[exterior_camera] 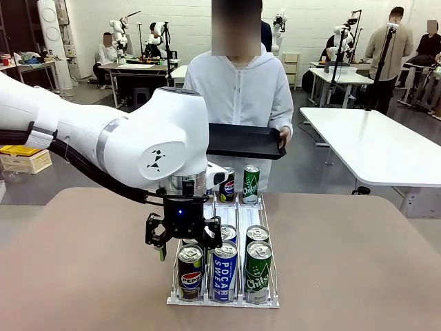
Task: Retrieve and hand over the desired beverage to the person.
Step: Pick up a can of the same type that the person held from the Automatic Can Dispenser.
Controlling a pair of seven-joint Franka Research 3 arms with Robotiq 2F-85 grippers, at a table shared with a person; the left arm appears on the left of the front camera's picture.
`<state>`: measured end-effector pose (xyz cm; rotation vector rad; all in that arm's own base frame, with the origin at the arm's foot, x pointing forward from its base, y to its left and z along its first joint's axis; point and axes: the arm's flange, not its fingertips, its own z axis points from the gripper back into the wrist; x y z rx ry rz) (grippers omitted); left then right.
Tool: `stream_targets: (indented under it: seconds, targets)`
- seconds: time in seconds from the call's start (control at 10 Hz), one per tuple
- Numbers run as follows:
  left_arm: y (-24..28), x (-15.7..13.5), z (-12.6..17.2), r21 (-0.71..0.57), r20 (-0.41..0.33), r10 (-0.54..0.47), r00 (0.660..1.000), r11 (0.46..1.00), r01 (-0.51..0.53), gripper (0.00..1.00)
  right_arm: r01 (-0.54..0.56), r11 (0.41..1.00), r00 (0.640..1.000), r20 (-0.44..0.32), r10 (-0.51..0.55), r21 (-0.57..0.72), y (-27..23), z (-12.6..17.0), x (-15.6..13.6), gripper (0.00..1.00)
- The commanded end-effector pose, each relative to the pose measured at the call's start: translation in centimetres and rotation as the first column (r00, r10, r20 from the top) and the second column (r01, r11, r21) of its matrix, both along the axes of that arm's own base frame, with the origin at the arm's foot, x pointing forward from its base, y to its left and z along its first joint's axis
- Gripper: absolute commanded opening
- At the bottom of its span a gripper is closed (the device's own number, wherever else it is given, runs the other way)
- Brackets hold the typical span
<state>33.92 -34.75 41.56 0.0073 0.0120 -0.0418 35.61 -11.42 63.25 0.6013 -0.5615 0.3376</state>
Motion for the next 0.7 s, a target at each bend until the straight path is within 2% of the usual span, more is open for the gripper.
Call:
stream_targets:
  seconds: [0.0,0.6]
  targets:
    - [-0.17,0.14,-0.31,0.015,0.027,-0.003,1.0,1.0,0.003,1.0,-0.022,0.999,1.0,0.016,0.022,0.024,-0.13,0.09,0.3,1.0]
    - [0.44,0.42,-0.72,0.024,0.034,-0.003,0.999,1.0,0.002,1.0,-0.022,0.999,1.0,0.016,0.022,0.024,-0.13,0.09,0.3,1.0]
